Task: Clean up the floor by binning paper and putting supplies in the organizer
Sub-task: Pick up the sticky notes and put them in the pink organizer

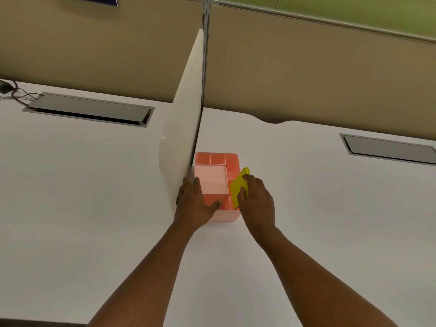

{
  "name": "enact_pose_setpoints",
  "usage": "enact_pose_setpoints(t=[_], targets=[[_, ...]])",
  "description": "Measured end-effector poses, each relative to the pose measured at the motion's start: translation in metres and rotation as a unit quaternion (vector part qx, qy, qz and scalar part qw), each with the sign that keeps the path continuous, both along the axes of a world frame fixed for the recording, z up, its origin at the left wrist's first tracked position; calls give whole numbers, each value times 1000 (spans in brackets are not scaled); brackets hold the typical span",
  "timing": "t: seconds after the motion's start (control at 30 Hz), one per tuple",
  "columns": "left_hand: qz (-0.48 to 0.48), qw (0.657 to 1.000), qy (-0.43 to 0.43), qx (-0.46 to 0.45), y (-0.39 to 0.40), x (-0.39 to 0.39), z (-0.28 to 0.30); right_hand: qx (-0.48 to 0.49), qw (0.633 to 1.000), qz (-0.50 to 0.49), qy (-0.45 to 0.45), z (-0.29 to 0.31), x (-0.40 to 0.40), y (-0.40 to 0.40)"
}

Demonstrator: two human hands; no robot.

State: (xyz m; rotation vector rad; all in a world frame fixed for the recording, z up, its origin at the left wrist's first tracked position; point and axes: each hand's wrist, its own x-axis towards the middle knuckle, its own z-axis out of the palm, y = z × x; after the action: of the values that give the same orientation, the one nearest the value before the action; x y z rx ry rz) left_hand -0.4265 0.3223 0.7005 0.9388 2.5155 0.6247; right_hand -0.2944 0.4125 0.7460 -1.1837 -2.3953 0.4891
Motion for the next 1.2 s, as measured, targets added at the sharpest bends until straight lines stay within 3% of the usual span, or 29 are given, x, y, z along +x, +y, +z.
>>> enact_pose_setpoints(t=[0.13,0.3,0.53,0.67,0.77,1.2], targets=[[2,1000,-13,9,1,0,-4,-5,996,16,-92,-14,-5,2],[-8,998,-26,48,0,-3,-4,60,985,7,-161,-27,-6,-3],[-4,994,-57,90,-1,-2,-3,-171,978,-112,-42,-31,0,-19],[81,973,-123,179,0,-7,-4,-311,927,-207,36,-35,-1,-28],[118,962,-179,168,5,-8,-6,-392,887,-236,64,-41,-4,-33],[110,966,-200,120,10,-6,-12,-407,888,-201,73,-50,10,-23]])
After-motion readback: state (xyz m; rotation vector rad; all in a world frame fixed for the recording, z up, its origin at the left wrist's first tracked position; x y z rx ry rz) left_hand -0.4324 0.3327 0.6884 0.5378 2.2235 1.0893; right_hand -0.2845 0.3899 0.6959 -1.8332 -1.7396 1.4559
